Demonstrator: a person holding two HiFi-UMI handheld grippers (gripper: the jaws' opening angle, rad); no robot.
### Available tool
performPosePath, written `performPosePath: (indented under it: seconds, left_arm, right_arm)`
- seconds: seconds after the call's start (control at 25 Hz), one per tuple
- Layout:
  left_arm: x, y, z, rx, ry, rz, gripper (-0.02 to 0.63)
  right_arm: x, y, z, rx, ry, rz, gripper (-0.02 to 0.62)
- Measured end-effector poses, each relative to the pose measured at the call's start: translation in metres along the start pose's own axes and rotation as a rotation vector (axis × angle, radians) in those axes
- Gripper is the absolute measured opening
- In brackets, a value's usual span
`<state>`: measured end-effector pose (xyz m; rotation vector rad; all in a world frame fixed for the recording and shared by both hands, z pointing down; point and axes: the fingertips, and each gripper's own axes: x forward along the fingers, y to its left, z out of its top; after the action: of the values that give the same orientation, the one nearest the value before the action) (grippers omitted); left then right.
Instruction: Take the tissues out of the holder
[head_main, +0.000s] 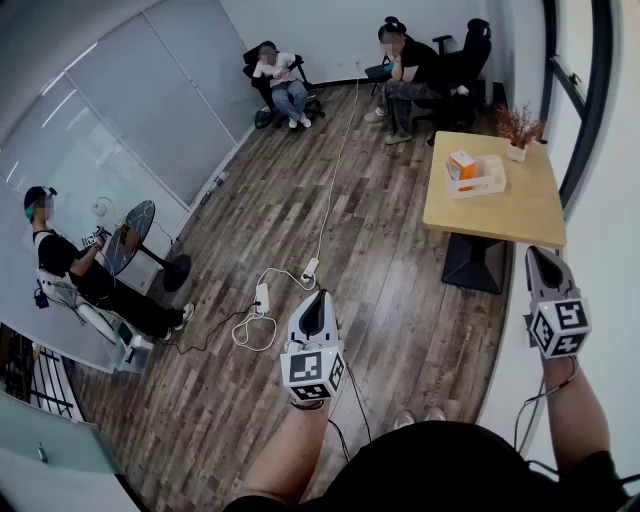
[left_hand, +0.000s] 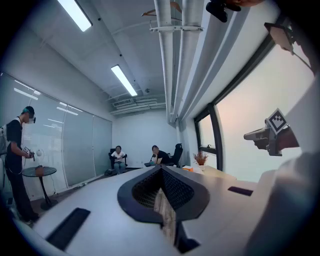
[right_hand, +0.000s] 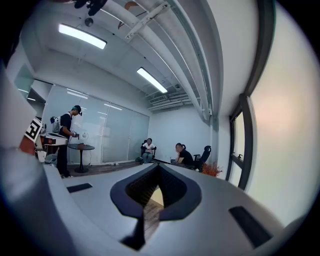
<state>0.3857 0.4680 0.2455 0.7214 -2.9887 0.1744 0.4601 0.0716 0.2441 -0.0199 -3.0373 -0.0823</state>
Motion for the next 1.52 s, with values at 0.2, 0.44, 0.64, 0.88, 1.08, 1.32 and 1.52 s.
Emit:
performPosePath:
  seconds: [0.2, 0.44, 0.64, 0.88, 1.08, 1.32, 1.52]
  left_arm:
    - [0.007, 0.008, 0.017, -0.029, -0.029, 0.025, 0.005]
    - [-0.004, -0.01, -0.001, 0.01, 0.007, 0.029, 0.005]
    - [-0.001, 0.0, -0.011, 0.001, 0.026, 0.051, 0.005]
    - [0.022, 0.021, -0.037, -0.033, 0.05, 0.034, 0.005]
    - [0.07, 0.043, -0.038, 0.028, 0.047, 0.005, 0.005]
    - [0.139, 0.066, -0.031, 0.09, 0.033, -0.059, 0.005]
    - [0.191, 0.087, -0.027, 0.077, 0.027, -0.095, 0.005]
  right_arm:
    - [0.002, -0.005, 0.003, -0.001, -0.01, 0.005, 0.005]
    - [-0.013, -0.008, -0.022, 0.02, 0.007, 0.023, 0.005]
    - [-0.009, -0.015, -0.015, 0.072, -0.018, -0.02, 0.005]
    - [0.027, -0.01, -0.043, 0.14, 0.053, -0.039, 0.005]
    - [0.07, -0.003, -0.055, 0.135, 0.094, -0.047, 0.005]
    - [0.125, 0.006, -0.053, 0.142, 0.105, -0.063, 0.005]
    - [0.164, 0.008, -0.049, 0.127, 0.099, -0.076, 0.005]
